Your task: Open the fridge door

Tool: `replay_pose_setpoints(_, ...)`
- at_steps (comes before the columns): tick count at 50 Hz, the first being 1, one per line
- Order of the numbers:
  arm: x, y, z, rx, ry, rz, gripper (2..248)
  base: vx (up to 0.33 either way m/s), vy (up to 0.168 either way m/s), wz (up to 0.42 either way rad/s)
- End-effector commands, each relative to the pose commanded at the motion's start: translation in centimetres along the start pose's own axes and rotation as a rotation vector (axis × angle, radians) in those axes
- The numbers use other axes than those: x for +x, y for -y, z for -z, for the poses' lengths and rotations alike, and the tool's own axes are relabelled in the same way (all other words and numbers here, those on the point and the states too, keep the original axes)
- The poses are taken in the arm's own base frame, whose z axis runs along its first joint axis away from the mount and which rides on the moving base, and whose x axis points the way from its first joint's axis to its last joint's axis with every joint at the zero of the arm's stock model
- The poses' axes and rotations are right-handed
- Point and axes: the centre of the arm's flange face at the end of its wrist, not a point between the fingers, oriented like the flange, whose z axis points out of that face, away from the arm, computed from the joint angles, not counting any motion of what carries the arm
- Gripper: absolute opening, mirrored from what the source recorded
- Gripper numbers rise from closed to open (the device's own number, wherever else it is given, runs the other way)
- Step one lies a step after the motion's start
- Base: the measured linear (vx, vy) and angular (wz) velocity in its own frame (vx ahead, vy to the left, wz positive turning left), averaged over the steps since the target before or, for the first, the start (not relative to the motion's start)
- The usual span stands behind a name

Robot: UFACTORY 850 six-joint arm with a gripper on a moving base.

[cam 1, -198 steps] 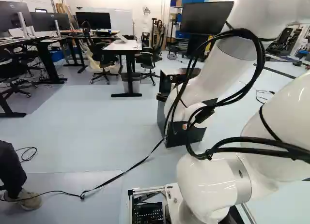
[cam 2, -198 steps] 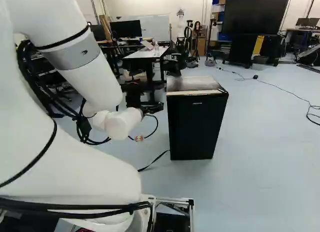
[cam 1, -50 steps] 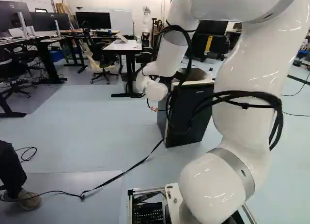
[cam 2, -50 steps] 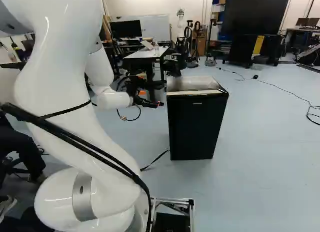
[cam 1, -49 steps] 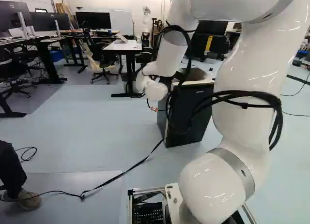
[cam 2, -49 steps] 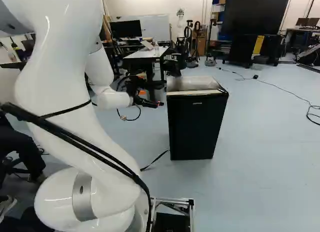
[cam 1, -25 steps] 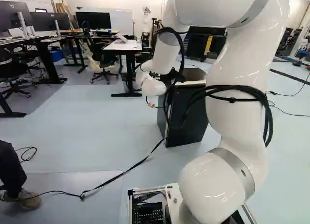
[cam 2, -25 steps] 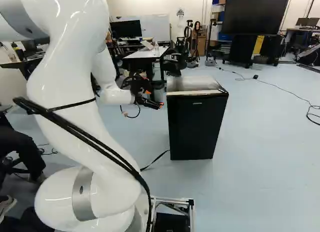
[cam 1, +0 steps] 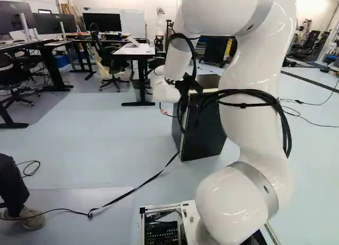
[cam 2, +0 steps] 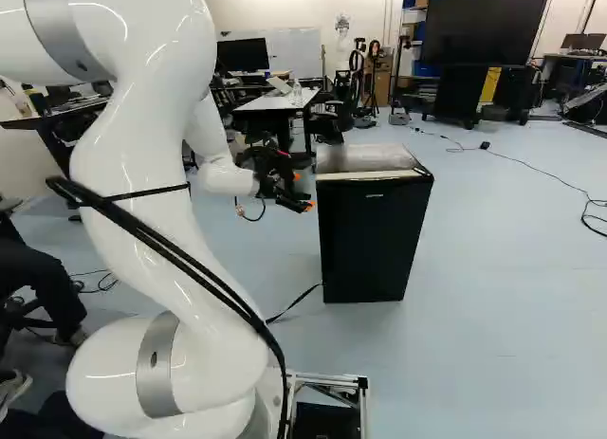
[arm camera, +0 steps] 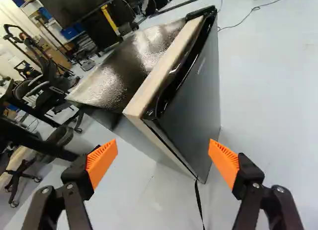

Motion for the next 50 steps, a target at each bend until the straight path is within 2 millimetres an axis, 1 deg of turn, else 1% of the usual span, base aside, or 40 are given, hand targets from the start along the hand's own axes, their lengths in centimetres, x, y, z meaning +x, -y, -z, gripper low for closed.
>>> replay_pose_setpoints(11,-1.2,0.1,-1.5,-0.073,-0.007,-0.034,247,0.000,0.000,0.000)
replay_pose_setpoints(19,-2.1,0.1,-2.2,-0.121,-0.012,-0.055,247,0.000,0.000,0.000)
replay_pose_setpoints(36,-2.5,0.3,-2.4,-0.139,-0.014,-0.066,247,0.000,0.000,0.000)
replay_pose_setpoints(50,-2.5,0.3,-2.4,-0.140,-0.005,0.049,247,0.000,0.000,0.000)
